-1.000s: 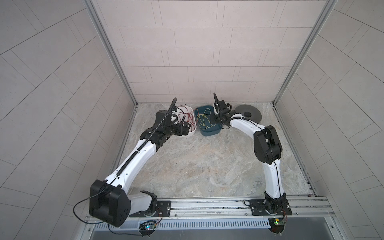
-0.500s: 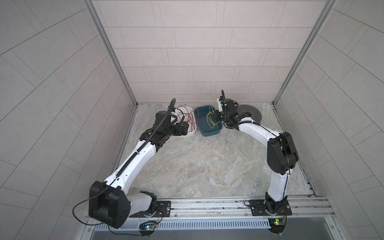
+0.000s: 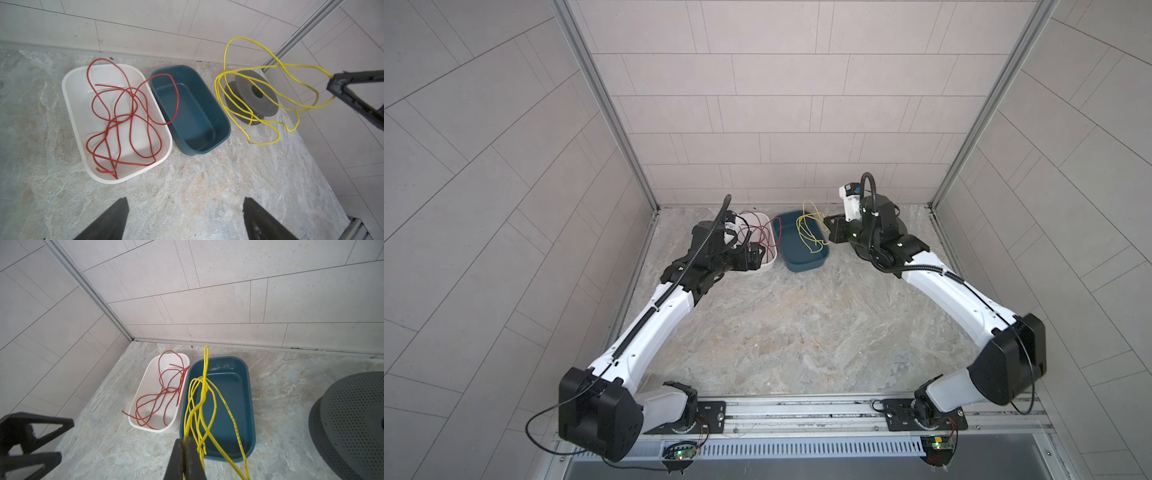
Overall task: Wrap the cables
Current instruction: 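Lift the yellow cable out of the teal tub with the right gripper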
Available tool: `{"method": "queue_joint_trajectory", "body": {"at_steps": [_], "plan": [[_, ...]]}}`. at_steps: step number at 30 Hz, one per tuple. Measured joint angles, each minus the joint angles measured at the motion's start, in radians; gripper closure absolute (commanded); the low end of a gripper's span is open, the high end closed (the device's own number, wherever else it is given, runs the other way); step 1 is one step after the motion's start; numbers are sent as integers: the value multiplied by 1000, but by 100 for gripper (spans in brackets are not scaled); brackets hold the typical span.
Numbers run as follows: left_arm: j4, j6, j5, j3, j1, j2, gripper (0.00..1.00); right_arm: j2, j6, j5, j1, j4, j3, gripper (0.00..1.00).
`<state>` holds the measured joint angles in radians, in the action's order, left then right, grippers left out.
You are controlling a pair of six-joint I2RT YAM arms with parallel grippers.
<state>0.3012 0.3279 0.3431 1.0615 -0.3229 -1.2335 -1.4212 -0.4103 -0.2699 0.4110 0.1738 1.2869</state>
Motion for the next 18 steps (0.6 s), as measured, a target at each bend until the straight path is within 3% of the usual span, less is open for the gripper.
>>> {"method": "queue_joint_trajectory", "body": {"at_steps": [7,13,18], "plan": [[-20,105,100,-55,2,40,13,193,-1,-178,-3,-36,-256,100],[11,108,114,-87,2,111,15,208,-13,-315,-3,-61,-423,100],[10,119,128,-133,2,129,17,204,-11,-365,-3,-66,-461,100]]}}
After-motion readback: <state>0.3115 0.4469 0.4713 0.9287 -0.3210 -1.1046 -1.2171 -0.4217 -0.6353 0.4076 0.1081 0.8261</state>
